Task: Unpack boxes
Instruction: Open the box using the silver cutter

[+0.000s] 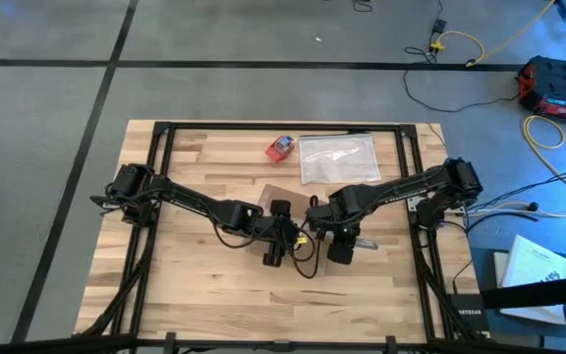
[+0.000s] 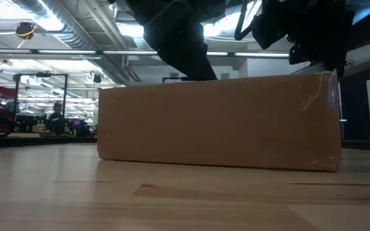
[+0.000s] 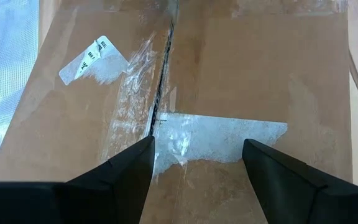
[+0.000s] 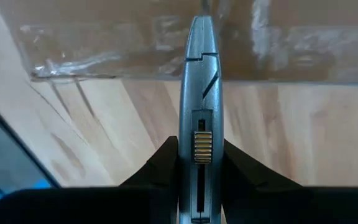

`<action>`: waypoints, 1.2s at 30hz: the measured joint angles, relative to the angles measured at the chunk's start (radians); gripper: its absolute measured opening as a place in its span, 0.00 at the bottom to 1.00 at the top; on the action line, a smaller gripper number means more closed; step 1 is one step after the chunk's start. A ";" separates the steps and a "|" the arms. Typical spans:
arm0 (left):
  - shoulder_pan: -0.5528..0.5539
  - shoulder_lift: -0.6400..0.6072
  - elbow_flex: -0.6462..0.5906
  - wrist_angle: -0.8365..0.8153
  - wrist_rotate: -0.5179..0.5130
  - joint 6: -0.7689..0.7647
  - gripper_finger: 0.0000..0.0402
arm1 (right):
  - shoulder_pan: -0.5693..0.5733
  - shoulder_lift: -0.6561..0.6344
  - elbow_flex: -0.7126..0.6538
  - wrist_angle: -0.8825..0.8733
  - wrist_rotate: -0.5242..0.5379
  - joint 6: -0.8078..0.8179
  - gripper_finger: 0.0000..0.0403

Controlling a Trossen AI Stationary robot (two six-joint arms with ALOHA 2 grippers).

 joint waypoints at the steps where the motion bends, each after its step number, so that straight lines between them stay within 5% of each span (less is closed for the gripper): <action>1: 0.000 0.000 0.000 0.000 0.000 0.000 0.59 | 0.000 0.001 0.000 -0.004 0.000 -0.003 0.15; 36: 0.000 0.001 0.001 0.003 0.002 0.003 0.59 | 0.001 0.005 0.001 -0.068 0.018 -0.017 0.15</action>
